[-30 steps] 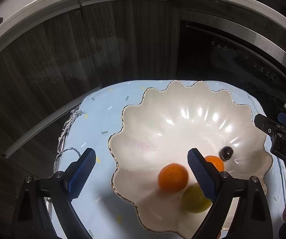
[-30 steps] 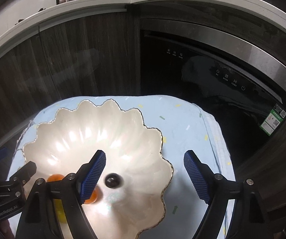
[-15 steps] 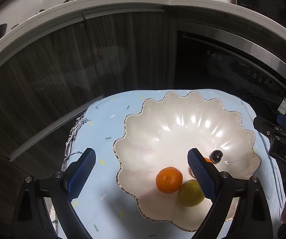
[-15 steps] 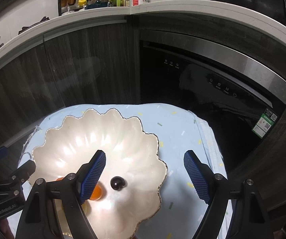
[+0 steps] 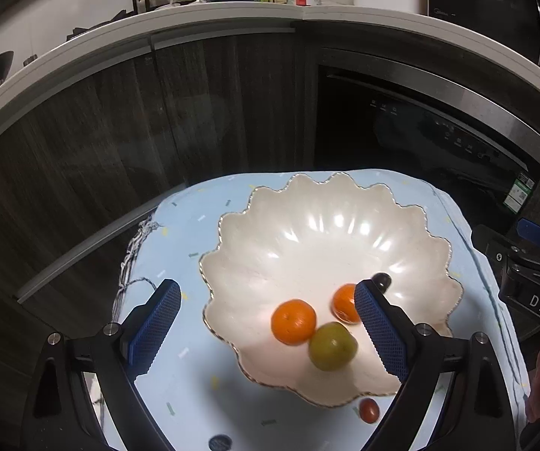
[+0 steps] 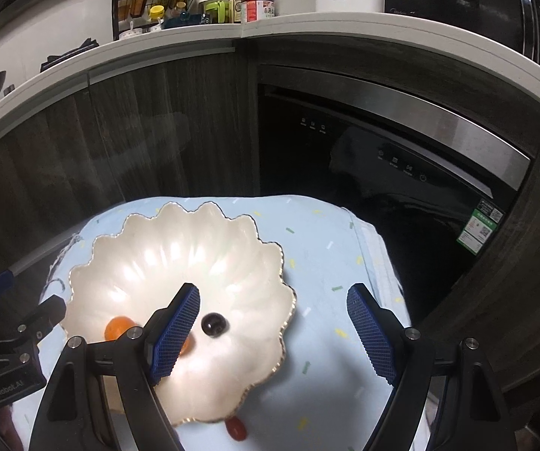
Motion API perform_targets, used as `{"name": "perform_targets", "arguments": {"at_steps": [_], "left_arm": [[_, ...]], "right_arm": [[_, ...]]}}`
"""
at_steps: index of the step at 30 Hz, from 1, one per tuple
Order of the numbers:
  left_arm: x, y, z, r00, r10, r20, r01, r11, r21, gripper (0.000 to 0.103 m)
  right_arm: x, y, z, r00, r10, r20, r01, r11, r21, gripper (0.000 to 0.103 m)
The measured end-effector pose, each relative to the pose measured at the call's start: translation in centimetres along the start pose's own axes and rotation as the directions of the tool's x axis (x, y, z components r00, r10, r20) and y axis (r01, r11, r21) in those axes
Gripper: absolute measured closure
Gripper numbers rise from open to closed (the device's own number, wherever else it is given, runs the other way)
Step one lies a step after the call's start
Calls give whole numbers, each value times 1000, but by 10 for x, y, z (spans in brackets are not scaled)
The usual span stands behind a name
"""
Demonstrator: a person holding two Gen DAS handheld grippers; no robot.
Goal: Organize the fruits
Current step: 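Open both tools, releasing the mandarin and plum into the bowl, then pull both open tools back from the bowl toward the loose fruits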
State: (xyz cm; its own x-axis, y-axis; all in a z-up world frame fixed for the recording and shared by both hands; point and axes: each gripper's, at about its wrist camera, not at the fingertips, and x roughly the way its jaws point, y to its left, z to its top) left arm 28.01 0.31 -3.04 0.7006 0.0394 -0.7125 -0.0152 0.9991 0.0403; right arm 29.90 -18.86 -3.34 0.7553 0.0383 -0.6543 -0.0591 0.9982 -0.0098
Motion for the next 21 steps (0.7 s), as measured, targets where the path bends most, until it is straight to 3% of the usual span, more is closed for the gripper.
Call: {"name": "perform_targets", "arguments": {"at_steps": [21], "left_arm": [[-31, -31, -34, 998, -65, -18, 65, 998, -2, 8]], "right_arm": [[-46, -30, -29, 1000, -4, 10, 3, 1000, 11, 21]]}}
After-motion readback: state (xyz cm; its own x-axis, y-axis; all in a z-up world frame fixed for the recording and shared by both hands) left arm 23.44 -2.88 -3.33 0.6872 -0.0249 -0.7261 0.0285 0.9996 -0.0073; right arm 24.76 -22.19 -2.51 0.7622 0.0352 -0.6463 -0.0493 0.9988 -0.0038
